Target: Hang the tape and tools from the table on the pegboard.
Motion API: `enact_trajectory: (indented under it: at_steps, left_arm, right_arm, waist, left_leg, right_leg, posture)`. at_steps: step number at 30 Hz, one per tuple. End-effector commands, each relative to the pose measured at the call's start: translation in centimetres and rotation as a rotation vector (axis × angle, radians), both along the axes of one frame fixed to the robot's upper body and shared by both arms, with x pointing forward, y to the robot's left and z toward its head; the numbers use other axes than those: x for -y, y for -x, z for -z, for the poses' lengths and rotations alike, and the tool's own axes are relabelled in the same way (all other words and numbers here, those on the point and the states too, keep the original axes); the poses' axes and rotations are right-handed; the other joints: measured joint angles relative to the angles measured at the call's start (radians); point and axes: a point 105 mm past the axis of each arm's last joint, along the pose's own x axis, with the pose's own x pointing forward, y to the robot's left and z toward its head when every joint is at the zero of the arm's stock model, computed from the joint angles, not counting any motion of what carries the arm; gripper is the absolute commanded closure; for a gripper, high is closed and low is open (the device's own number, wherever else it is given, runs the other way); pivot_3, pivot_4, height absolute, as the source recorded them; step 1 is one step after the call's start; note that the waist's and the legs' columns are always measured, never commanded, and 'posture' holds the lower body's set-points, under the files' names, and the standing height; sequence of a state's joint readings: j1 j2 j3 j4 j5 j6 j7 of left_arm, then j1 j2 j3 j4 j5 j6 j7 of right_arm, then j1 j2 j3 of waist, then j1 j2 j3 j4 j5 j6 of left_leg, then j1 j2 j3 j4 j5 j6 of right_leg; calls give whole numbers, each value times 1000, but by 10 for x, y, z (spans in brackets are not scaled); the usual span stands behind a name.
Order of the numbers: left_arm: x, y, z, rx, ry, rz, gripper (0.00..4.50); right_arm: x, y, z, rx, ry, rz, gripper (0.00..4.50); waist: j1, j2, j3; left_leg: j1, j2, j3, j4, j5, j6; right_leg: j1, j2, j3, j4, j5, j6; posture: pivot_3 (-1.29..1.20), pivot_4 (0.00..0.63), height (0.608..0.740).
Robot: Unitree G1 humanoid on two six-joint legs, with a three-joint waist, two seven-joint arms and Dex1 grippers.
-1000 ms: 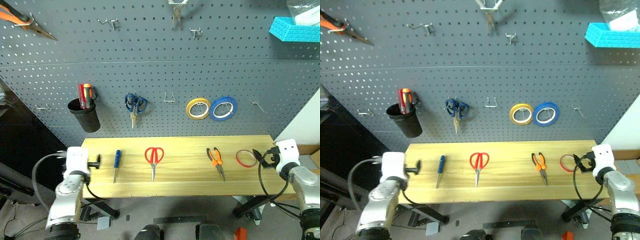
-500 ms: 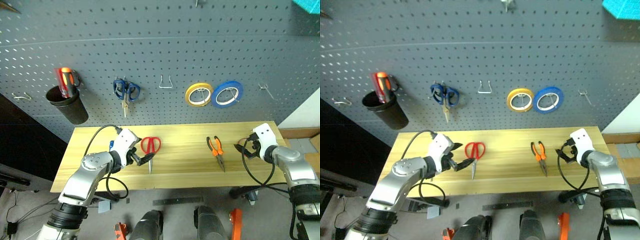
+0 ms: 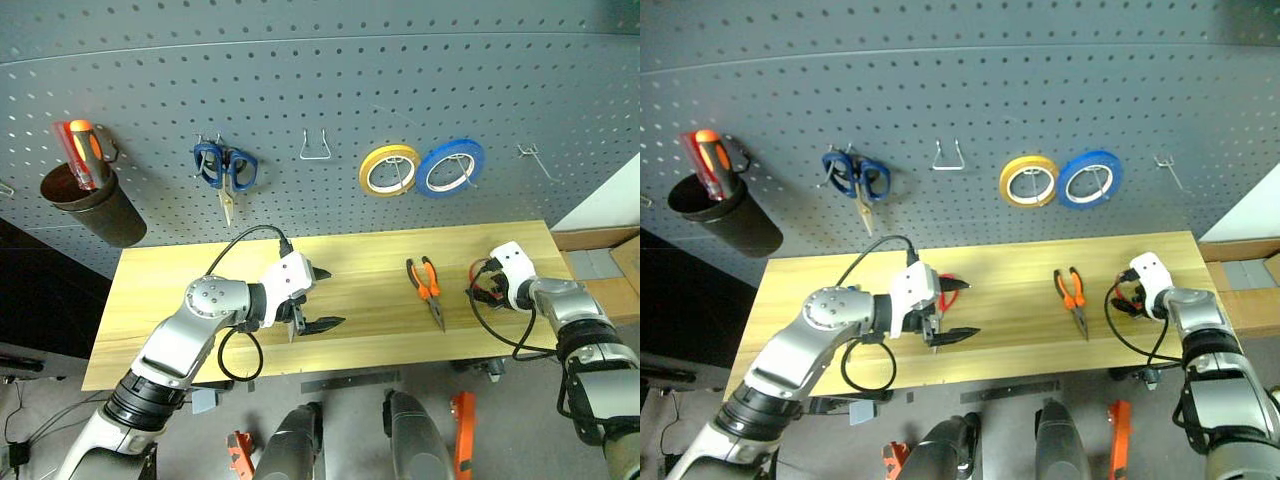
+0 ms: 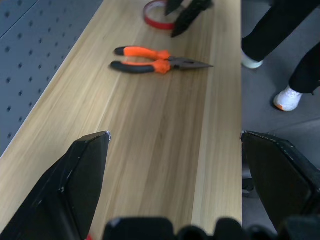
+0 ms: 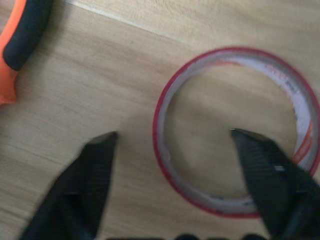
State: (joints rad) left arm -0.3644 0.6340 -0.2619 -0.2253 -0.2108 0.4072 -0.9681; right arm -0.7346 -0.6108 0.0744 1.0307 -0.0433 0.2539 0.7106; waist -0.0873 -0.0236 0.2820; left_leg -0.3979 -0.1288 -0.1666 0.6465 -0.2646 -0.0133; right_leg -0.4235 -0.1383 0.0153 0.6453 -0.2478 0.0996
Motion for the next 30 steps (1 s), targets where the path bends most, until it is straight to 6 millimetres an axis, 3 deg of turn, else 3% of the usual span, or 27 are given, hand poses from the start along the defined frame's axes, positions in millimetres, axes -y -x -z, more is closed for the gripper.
enact_trajectory:
  at_steps: [1,7,12,16,20,23,27,30]
  left_arm:
    - [3,9,-2,-4,-11,59,0]
    - [3,9,-3,1,-14,70,0]
    - [7,6,-6,16,-3,84,0]
    - [14,4,-13,38,30,100,0]
    - [25,2,-22,70,61,131,0]
    - [41,2,-37,120,107,177,0]
    - [54,3,-47,157,140,219,0]
    - [58,2,-48,168,141,229,0]
  right_arm:
    - [-2,4,9,-55,16,-34,2345]
    - [0,8,14,-109,32,-40,4449]
    - [-1,5,14,-73,51,-39,4482]
    - [4,0,-5,48,65,-54,4482]
    - [10,3,-41,212,119,-77,4482]
    - [3,26,-93,400,144,-75,4482]
    - [-35,67,-143,606,146,-78,4482]
    - [-58,81,-170,722,136,-61,4482]
  waist:
    - [0,-1,1]
    - [1,-3,2]
    - [1,-3,1]
    - [0,-3,1]
    - [3,0,3]
    - [5,3,4]
    - [-4,3,5]
    - [-18,2,5]
  left_leg:
    - [0,0,0,0,0,0]
    - [0,0,0,2,0,0]
    - [0,1,0,4,0,0]
    - [-1,1,-1,7,0,0]
    - [-3,1,-1,11,0,0]
    - [-4,0,0,14,-1,1]
    - [-5,2,-1,15,-1,0]
    - [-3,5,3,15,-3,3]
  right_leg:
    - [0,0,0,0,0,0]
    - [1,1,1,0,2,0]
    - [1,1,1,0,3,1]
    - [1,2,1,0,5,2]
    - [0,2,1,1,5,3]
    - [0,2,2,2,6,4]
    - [-1,4,2,2,7,5]
    - [-1,6,5,2,9,5]
  posture:
    - [-129,321,740]
    - [-130,307,740]
    - [-142,294,740]
    - [-174,286,740]
    - [-187,287,740]
    - [-222,293,740]
    - [-251,300,740]
    - [-271,305,740]
